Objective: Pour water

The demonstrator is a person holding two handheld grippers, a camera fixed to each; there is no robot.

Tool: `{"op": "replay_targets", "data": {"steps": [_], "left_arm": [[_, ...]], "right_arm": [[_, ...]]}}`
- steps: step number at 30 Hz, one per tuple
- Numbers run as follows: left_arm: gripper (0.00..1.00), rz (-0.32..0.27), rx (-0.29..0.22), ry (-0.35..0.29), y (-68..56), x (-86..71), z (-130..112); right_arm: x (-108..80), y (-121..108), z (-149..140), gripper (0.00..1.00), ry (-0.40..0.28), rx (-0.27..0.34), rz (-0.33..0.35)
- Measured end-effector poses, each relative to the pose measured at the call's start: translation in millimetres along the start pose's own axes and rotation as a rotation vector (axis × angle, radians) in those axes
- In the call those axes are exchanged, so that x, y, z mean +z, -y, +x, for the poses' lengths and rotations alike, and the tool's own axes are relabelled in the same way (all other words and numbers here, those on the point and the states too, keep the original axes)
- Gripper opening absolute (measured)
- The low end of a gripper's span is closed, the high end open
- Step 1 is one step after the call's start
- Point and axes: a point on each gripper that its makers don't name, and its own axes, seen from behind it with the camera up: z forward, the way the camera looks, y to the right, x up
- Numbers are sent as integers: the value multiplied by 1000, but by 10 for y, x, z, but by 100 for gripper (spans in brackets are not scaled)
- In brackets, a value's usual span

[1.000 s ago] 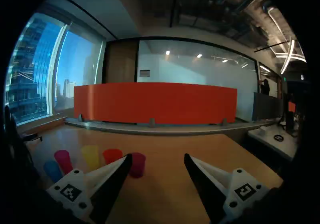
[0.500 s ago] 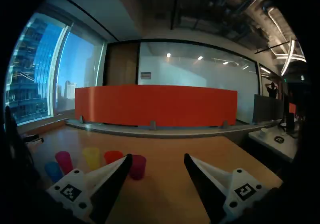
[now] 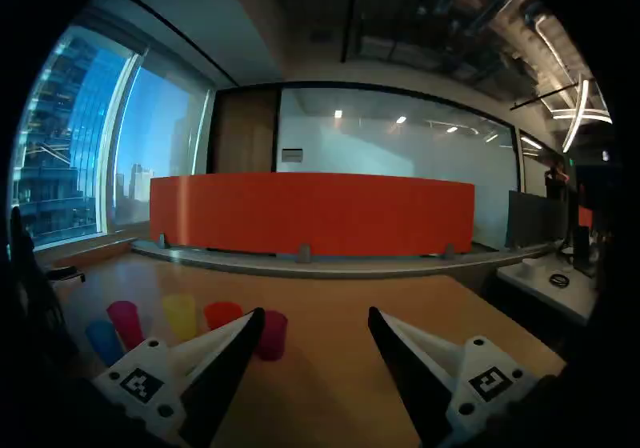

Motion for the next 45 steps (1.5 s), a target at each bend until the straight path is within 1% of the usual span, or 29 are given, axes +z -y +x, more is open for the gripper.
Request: {"op": "replay_targets", "data": {"steps": [9, 15, 27, 30, 33, 36, 45], "left_arm": [[82, 0, 0, 0, -1, -4, -6], [82, 0, 0, 0, -9, -3, -7], [82, 0, 0, 0, -4, -6, -11], [82, 0, 0, 0, -3, -6, -11], [82, 0, 0, 0, -3, -8, -10], [82, 0, 0, 0, -2, -8, -10], [82, 0, 0, 0, -3, -6, -13]], "right_arm": [[24, -19, -60, 100, -11, 10, 10], [83, 9, -82, 100, -17, 12, 25], [251, 114, -24, 100, -61, -24, 51], [284, 122, -10, 100, -76, -33, 42], [317, 90, 2, 100, -88, -30, 18], [346, 59, -23, 100, -97, -12, -3], [373, -14, -230, 100, -99, 33, -9]]}}
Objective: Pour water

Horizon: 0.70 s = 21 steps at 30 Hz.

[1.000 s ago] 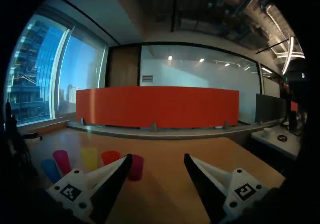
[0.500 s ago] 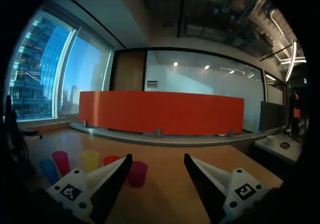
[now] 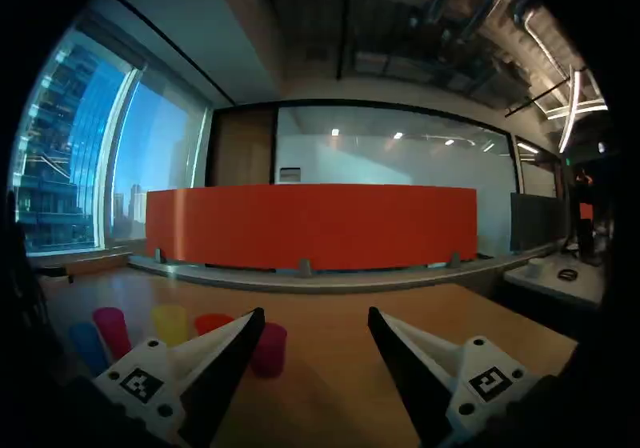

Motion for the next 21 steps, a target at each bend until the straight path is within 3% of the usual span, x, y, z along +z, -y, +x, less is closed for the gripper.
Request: {"op": "replay_targets", "data": {"steps": [12, 21], "left_arm": [[82, 0, 0, 0, -3, 0, 2], [82, 0, 0, 0, 0, 1, -4]], "right_arm": [[-15, -189, -215, 100, 9, 40, -37], [-33, -206, -243, 100, -9, 32, -38]]}}
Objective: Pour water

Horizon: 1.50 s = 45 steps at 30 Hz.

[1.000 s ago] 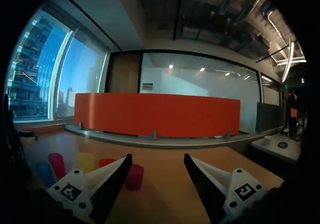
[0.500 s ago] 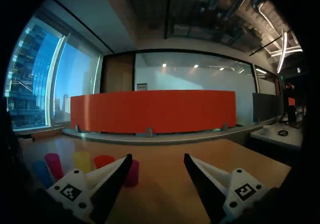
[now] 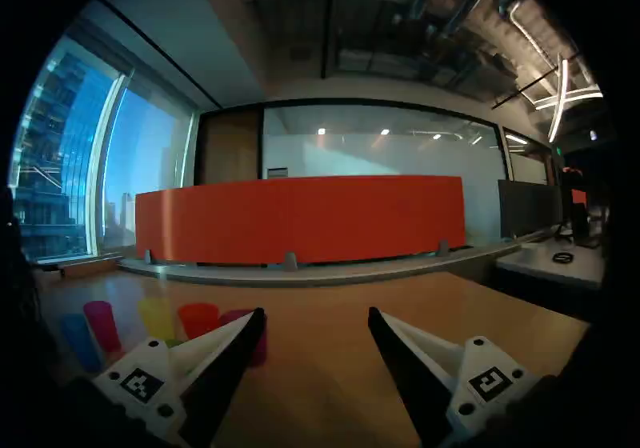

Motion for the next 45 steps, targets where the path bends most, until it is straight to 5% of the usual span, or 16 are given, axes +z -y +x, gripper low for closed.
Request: {"op": "replay_targets", "data": {"steps": [45], "left_arm": [[82, 0, 0, 0, 2, -6, 6]], "right_arm": [[-2, -19, -143, 100, 35, -40, -7]]}}
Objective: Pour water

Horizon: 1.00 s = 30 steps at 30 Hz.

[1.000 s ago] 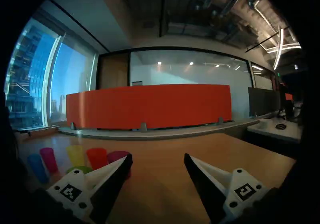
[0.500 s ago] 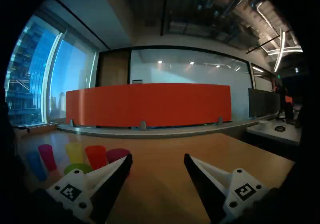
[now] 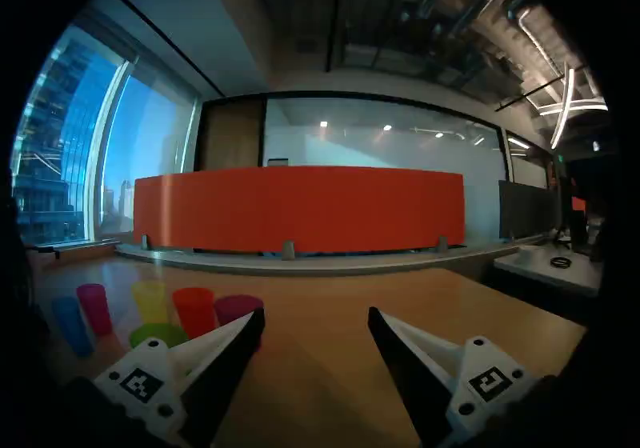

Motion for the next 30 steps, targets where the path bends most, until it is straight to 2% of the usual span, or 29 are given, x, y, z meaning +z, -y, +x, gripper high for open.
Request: {"op": "replay_targets", "data": {"steps": [30], "left_arm": [[82, 0, 0, 0, 2, 6, 1]], "right_arm": [[-6, -3, -26, 100, 4, -2, 3]]}}
